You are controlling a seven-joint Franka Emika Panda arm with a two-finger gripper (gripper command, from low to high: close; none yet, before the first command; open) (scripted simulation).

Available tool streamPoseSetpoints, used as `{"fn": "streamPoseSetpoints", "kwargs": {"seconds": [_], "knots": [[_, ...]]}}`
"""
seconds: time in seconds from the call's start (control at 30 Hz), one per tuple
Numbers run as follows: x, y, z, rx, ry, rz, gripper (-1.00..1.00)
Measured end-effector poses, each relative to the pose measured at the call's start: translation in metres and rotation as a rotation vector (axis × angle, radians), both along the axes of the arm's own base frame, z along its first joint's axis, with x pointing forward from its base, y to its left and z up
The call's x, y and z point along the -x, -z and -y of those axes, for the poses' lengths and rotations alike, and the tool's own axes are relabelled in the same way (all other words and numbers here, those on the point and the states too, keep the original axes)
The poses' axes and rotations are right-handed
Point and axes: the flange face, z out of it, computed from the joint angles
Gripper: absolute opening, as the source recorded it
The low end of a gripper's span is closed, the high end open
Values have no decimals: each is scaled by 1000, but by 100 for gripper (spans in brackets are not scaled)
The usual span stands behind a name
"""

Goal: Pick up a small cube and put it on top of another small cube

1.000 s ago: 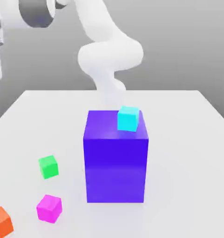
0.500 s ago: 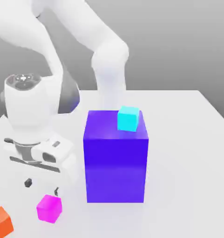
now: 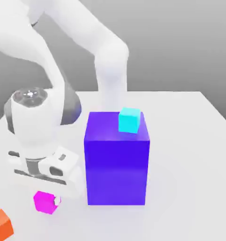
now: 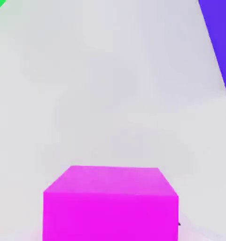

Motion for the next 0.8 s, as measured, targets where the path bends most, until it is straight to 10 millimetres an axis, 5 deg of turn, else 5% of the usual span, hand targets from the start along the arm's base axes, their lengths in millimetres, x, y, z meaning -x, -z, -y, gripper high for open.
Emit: {"fn": "streamPoseSetpoints", "kwargs": {"seconds": [0.4,0.6,0.8], "knots": [[72,-80,38,27,152,95,-100],[102,-88,37,29,244,87,-100],[128,-76,34,17,363,51,-100]]}}
